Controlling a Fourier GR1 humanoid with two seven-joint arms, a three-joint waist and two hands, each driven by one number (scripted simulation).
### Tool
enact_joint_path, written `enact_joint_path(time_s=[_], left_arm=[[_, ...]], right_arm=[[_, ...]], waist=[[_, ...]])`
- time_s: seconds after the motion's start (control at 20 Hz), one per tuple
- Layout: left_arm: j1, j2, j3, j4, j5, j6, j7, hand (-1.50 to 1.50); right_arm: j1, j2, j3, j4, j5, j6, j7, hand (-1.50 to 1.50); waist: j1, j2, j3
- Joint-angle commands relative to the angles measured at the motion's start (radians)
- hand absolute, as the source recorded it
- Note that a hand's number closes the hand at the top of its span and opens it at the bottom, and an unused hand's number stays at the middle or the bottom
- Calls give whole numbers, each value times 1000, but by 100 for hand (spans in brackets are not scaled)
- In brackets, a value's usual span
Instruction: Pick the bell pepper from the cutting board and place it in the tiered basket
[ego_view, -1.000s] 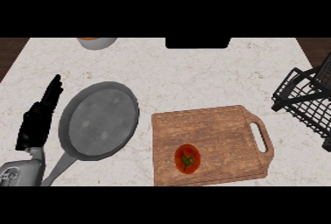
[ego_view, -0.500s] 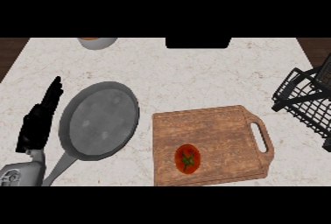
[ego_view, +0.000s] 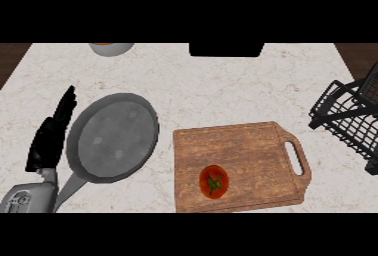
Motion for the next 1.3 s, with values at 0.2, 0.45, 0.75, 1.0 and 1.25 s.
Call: enact_joint_path(time_s=[0.2, 0.45, 0.75, 1.0, 1.25], left_arm=[[-13, 0, 1, 7, -12, 1, 13, 0], [-12, 11, 16, -18, 16, -27, 12, 0], [45, 4, 22, -38, 4, -11, 3, 0], [20, -14, 17, -5, -10, 9, 4, 0], [35, 1, 48, 1, 5, 5, -5, 0]], right_arm=[[101, 92, -48, -106, -54, -214, -18, -150], [115, 19, -86, -181, -90, -239, -40, -150], [207, -1, -148, -489, -134, -90, 134, -150], [321, 23, -274, -727, -275, 48, 231, -150], [566, 99, -469, -961, -474, 140, 163, -150]], waist=[[-6, 8, 20], [-6, 6, 20], [-18, 0, 19], [-36, -1, 19], [-51, -3, 20]])
